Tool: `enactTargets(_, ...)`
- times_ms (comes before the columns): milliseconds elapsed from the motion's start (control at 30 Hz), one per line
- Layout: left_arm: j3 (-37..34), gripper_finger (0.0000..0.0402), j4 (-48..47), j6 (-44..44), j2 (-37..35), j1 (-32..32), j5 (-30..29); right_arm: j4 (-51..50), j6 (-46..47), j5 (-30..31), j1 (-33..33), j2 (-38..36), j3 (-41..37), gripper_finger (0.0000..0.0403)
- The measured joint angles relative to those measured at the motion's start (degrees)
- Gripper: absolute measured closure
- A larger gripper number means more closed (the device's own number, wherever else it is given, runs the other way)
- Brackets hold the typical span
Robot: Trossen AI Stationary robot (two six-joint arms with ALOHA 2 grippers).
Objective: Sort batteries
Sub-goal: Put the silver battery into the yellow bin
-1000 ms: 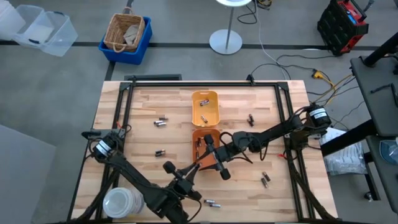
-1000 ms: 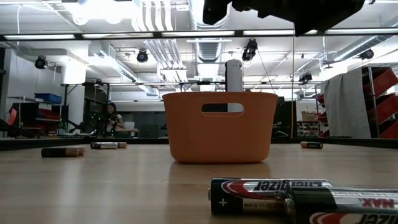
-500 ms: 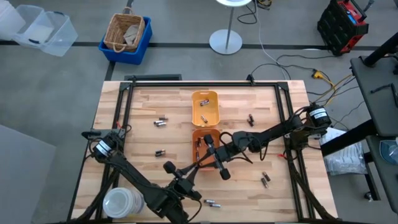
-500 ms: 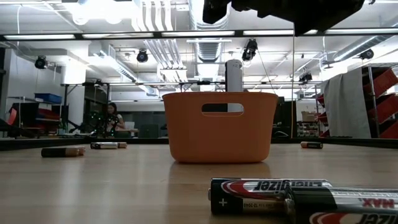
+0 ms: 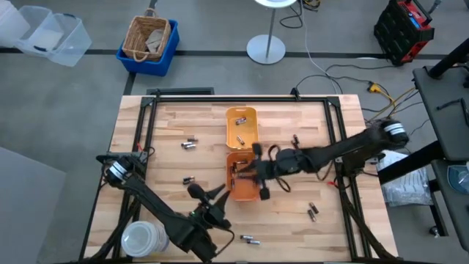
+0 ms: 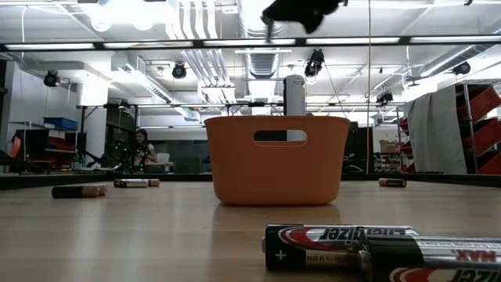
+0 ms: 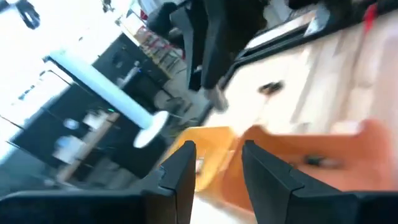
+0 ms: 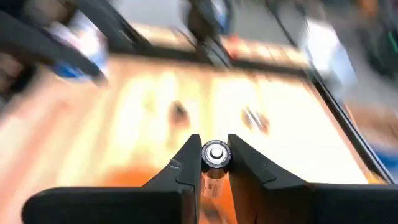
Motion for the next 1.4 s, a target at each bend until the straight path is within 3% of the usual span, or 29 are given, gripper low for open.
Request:
enactTargets(167,0.0,0.0288,-12.0,-0.9,-3.0,4.0,-3.8,-27.2,8.6,1.5,-6.9,-4.8,8.2,0.0358)
enactTargets(300,-0.8,0.0288,-13.2,-1.7,-5.6,9.7,-9.1,-34.5,6.4,-3.2,-13.1,-6.5,9.9,0.0358)
enactTargets(433,-0.9,0.0288,-13.2,2.8,-6.6,15.8,-7.1,-28.9,1.5,-9.7,-17.7,-8.3,5.0,0.0358)
enactTargets(567,-1.1,0.0287,-13.2,8.5,-6.6,21.7,-2.6,-19.2,-3.0,-10.3,-20.1,-10.7,-2.9,0.0358)
enactTargets(767,-1.9,0.0287,-13.2,14.6,-6.8,29.6,-2.3,2.5,-5.6,-10.4,-25.3,-9.0,-11.9,0.0358)
enactTargets(867,-1.9,0.0287,-13.2,15.5,-6.9,32.4,-2.2,5.3,-5.2,-10.8,-29.0,-4.7,-12.4,0.0358)
enactTargets(1000,-1.9,0.0287,-13.2,15.5,-7.0,34.6,0.2,7.7,-1.5,-16.1,-33.2,2.3,-10.9,0.0358)
enactTargets(1233,-1.9,0.0287,-13.2,13.8,-7.4,34.9,2.3,7.8,-0.1,-17.7,-34.2,12.5,-6.5,0.0355)
enactTargets(1400,-1.9,0.0287,-13.2,13.7,-7.4,34.7,9.7,7.5,2.1,-17.7,-34.2,15.8,-4.2,0.0281)
